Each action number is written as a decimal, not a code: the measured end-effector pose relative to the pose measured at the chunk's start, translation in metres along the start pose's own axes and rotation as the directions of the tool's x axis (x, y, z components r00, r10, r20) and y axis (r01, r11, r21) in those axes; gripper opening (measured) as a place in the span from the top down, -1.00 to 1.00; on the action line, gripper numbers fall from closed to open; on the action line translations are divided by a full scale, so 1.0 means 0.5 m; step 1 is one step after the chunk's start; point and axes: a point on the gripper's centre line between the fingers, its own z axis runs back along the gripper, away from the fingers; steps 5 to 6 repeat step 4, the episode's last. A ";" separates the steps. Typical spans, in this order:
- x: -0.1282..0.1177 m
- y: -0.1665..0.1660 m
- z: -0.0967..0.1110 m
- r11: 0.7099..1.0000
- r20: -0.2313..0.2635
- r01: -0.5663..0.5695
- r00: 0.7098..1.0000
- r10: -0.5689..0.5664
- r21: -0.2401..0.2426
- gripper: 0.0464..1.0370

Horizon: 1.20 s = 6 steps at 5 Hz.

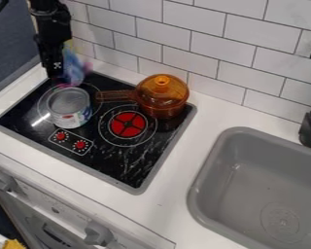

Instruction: Put the blue object on the top left side of the stove

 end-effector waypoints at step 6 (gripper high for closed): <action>-0.030 -0.013 0.108 0.995 0.084 -0.060 0.995 0.054 0.077 -0.93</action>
